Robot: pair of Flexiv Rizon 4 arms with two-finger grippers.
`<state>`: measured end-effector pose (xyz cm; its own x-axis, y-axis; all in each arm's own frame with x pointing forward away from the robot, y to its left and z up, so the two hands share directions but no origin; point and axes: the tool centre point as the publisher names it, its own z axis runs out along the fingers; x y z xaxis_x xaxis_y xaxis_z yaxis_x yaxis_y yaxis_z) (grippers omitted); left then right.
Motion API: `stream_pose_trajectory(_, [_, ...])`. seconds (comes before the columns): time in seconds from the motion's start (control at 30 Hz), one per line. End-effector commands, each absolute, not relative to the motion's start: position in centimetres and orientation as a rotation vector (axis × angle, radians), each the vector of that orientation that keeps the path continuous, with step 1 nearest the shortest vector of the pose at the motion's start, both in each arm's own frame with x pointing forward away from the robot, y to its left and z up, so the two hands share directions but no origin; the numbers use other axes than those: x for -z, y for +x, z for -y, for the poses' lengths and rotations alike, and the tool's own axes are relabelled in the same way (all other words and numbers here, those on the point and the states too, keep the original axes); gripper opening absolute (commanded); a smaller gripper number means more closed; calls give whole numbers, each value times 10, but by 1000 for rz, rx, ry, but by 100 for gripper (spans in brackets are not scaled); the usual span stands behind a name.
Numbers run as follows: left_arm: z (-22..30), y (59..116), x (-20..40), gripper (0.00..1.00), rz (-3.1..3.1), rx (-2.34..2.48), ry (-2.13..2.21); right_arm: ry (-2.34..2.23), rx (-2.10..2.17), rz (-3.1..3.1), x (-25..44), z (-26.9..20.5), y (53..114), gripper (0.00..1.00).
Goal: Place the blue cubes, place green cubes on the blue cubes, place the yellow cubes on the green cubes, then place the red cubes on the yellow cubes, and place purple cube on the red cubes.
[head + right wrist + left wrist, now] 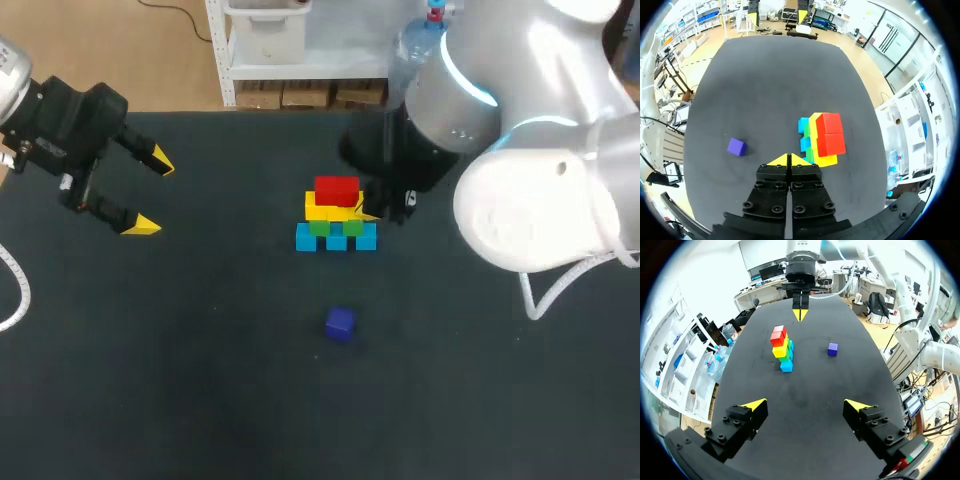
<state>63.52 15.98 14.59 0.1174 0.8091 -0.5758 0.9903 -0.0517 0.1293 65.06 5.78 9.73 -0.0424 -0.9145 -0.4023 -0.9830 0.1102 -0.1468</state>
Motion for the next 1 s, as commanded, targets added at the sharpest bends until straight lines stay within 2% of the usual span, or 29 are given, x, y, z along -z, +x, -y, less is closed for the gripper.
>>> stream_pose_trajectory(0.03, [-161, 635, -145, 100, -1733, 484, 1909, -1846, -225, -2011, -92, -64, 661, 0])
stream_pose_trajectory(1.0, [-161, 635, -145, 100, -1733, 484, 1909, -1832, -211, -2026, -88, -65, 679, 0])
